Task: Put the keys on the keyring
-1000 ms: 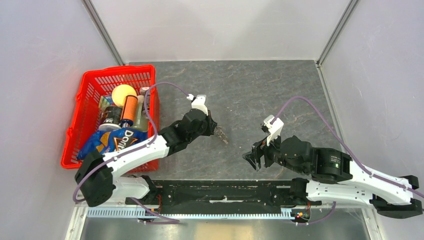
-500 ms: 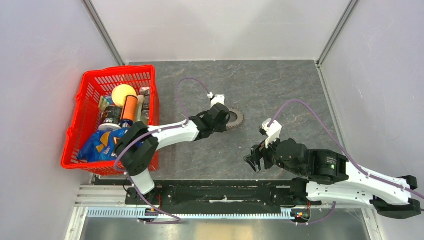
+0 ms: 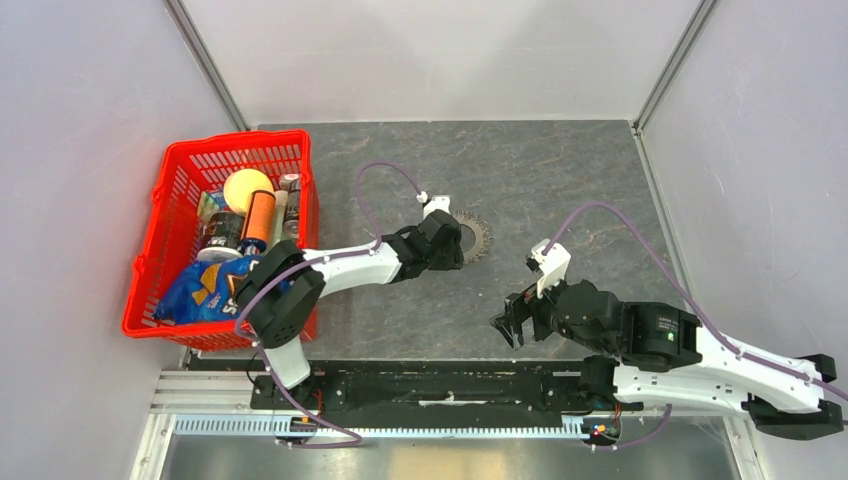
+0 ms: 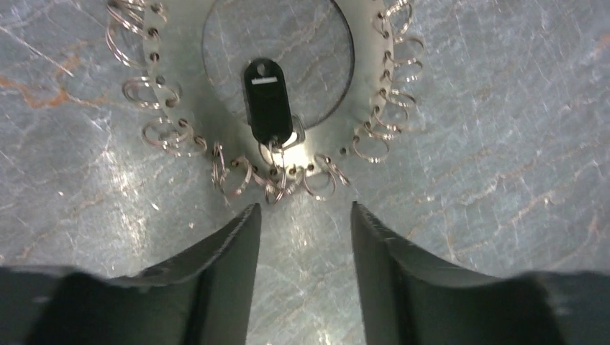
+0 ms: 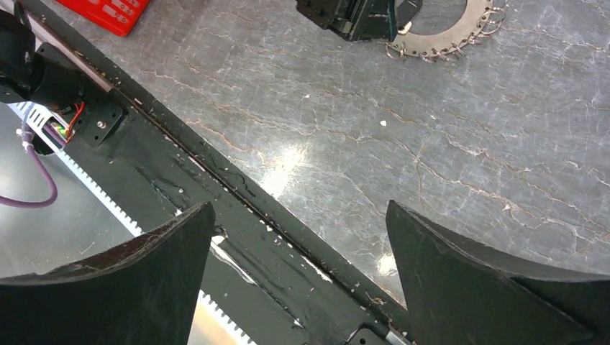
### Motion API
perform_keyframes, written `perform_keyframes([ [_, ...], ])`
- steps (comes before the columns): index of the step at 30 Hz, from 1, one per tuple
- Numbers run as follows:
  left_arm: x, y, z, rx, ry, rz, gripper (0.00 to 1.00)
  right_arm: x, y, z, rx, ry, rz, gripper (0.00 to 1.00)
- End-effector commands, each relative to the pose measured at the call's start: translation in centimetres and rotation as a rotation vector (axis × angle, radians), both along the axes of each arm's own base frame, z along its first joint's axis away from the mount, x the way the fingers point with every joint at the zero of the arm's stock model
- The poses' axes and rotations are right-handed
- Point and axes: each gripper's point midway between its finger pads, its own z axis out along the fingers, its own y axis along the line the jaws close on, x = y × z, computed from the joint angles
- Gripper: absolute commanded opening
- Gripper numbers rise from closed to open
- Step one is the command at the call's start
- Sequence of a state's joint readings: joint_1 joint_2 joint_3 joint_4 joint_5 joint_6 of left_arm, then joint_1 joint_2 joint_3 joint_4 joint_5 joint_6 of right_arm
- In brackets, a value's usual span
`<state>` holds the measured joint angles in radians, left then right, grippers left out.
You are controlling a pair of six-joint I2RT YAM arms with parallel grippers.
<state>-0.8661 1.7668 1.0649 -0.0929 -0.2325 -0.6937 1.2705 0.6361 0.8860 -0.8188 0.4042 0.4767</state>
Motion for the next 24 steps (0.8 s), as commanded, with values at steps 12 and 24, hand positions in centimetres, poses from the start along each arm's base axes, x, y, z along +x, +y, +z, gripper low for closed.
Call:
perform_keyframes([
  [12, -5.6, 0.7, 16.3, -0.343, -0.152, -0.196, 0.79, 1.6, 2.0, 3.4, -0.035, 0.023, -0.094, 0.97],
  [24, -11.0, 9.5, 25.6, -0.283, -0.356, -0.253, 0.84, 6.3, 4.1, 7.4, -0.178, -0.101, -0.287, 0.97],
])
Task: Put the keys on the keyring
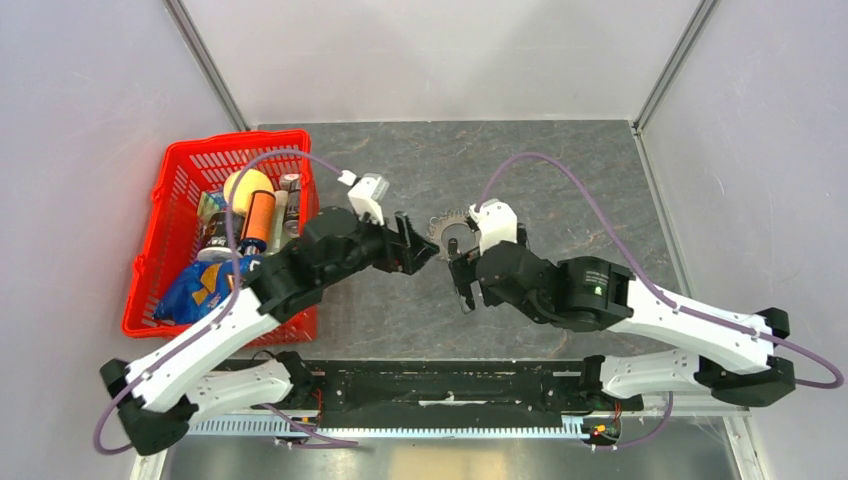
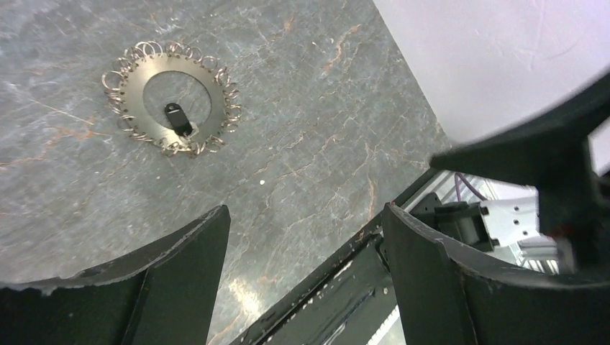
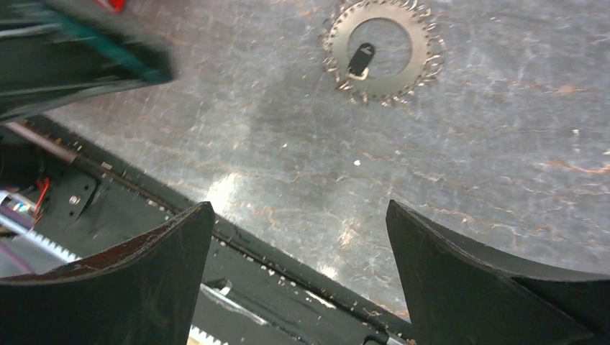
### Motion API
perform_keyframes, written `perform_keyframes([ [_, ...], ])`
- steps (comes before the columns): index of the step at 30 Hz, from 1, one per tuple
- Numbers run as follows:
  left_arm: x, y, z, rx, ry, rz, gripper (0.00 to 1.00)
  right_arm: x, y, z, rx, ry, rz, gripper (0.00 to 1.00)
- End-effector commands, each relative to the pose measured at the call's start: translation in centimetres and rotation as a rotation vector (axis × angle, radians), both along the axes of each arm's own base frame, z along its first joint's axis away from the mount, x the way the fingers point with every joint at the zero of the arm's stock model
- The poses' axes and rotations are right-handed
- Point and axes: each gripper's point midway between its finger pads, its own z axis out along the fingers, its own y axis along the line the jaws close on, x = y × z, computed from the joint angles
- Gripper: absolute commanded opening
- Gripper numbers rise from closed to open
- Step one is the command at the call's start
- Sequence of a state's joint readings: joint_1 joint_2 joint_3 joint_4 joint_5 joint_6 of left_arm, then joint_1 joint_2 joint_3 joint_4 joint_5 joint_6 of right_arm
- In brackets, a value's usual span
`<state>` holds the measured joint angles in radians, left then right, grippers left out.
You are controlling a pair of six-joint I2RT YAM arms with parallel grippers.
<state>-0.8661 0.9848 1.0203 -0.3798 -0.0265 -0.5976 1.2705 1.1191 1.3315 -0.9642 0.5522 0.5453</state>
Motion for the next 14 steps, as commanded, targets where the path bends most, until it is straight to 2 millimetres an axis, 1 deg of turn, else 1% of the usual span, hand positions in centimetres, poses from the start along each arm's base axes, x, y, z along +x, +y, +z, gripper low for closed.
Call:
perform_keyframes([
  [1, -1.6, 3.9, 3.6, 0.064, -0.124, 0.006, 0.84, 2.7, -1.6, 3.1, -0.031, -0.136, -0.147, 0.97],
  [5, -2.4, 6.2, 4.8, 0.106, -0.184, 0.021, 0.84, 3.7, -2.4, 5.2, -0.005, -0.208, -0.208, 0.97],
  [8, -2.9, 7.1, 5.3, 0.11, -0.216, 0.019, 0.84, 4.3, -3.4, 6.1, 0.012, -0.253, -0.264, 0.97],
  [9, -3.0, 7.3, 5.3, 0.111, -0.224, 0.021, 0.84, 4.3, -3.6, 6.2, 0.011, -0.26, -0.266, 0.97],
  [10, -3.1, 7.6, 5.5, 0.11, -0.235, 0.025, 0.85, 4.1, -3.6, 6.2, -0.007, -0.259, -0.228, 0.97],
  [11, -3.0, 7.8, 5.5, 0.115, -0.241, 0.031, 0.85, 3.7, -3.0, 6.0, -0.025, -0.252, -0.154, 0.97],
  [12, -3.0, 8.0, 5.5, 0.117, -0.246, 0.037, 0.85, 3.4, -2.6, 5.9, -0.029, -0.241, -0.12, 0.97],
  [13, -3.0, 8.0, 5.6, 0.118, -0.251, 0.037, 0.85, 3.5, -2.6, 6.0, -0.031, -0.238, -0.135, 0.97],
  [14, -3.0, 8.0, 5.8, 0.116, -0.259, 0.032, 0.85, 3.9, -3.1, 6.3, -0.033, -0.251, -0.187, 0.97],
])
